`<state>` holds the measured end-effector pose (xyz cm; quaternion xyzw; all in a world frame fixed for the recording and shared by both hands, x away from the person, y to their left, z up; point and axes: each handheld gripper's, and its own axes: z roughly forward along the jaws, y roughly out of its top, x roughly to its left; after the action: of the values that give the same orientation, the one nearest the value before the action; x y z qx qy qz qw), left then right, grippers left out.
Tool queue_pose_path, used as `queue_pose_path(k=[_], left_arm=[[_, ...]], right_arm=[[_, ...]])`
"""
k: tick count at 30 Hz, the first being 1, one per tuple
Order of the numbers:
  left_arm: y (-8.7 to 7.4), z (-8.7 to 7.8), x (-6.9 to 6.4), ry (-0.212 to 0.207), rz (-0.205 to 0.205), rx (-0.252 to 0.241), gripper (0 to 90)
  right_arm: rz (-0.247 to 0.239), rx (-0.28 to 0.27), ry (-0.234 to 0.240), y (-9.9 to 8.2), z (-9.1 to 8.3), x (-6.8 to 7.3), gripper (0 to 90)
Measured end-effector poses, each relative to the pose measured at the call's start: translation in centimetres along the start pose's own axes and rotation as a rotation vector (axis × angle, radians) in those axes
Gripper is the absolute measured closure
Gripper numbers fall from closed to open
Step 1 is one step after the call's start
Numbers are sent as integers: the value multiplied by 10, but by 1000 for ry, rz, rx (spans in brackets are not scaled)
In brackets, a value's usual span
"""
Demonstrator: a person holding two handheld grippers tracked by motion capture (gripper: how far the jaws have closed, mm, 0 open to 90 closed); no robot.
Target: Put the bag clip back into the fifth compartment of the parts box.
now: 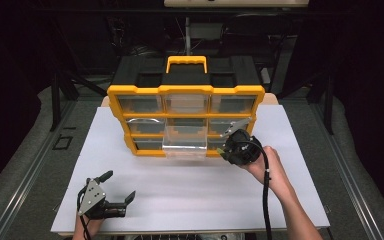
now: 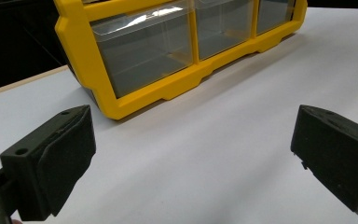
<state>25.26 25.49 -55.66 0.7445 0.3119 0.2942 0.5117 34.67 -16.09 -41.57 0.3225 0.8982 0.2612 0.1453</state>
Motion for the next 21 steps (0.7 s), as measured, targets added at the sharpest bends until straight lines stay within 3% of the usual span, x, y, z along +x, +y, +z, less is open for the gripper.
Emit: queue_pose_path(k=[21], left_arm=[[0, 0, 0, -1, -2, 1, 0]], right_arm=[[-25, 11, -2, 15, -13, -3, 803]])
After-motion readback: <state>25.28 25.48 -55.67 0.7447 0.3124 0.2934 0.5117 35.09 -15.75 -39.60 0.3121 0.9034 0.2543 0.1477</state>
